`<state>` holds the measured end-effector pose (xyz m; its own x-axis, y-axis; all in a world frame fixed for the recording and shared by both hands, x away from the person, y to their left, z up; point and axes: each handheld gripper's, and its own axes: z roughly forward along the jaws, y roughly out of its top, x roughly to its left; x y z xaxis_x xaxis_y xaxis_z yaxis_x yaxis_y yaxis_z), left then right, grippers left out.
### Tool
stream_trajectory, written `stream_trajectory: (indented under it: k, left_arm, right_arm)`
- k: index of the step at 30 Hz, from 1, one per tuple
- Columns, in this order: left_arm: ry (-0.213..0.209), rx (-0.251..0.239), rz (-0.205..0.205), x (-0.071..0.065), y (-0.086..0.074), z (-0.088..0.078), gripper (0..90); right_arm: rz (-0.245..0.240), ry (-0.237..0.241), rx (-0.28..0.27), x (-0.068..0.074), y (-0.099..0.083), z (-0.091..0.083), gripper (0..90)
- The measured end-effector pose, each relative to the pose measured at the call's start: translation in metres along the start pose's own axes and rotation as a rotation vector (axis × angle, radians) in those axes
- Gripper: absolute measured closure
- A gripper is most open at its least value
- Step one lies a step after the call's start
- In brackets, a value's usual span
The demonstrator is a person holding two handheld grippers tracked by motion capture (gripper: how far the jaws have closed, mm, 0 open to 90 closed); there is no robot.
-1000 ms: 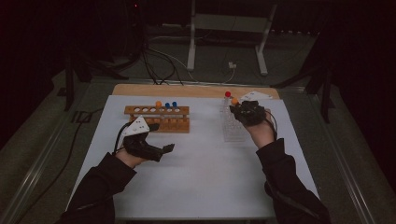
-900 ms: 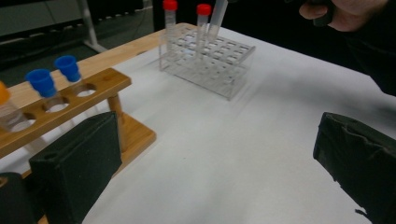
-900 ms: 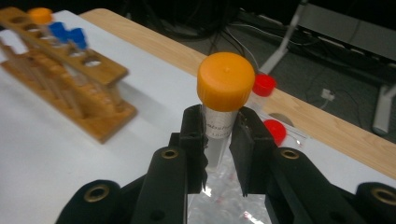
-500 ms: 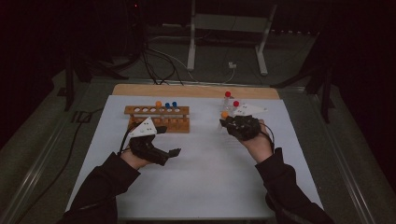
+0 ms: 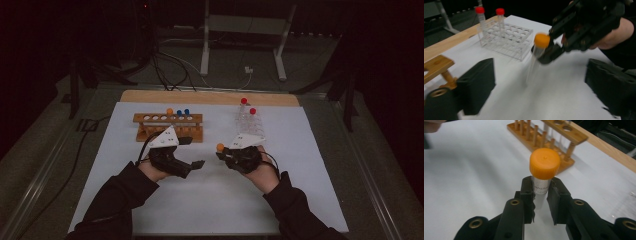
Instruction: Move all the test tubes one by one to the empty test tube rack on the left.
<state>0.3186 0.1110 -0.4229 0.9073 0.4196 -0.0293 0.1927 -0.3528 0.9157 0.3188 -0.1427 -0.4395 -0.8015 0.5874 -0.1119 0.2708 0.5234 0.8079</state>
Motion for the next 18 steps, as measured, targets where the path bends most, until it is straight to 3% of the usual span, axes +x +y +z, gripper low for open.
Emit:
stream_trajectory:
  k: [8, 18]
  left_arm:
    - [-0.005, 0.000, 0.024, -0.003, 0.007, 0.016, 36.7]
    - [-0.002, 0.047, 0.078, -0.008, 0.009, 0.034, 64.1]
  right_arm:
    - [-0.010, 0.048, -0.002, 0.013, 0.003, 0.006, 75.1]
    - [-0.008, 0.059, -0.004, 0.014, 0.004, 0.006, 75.1]
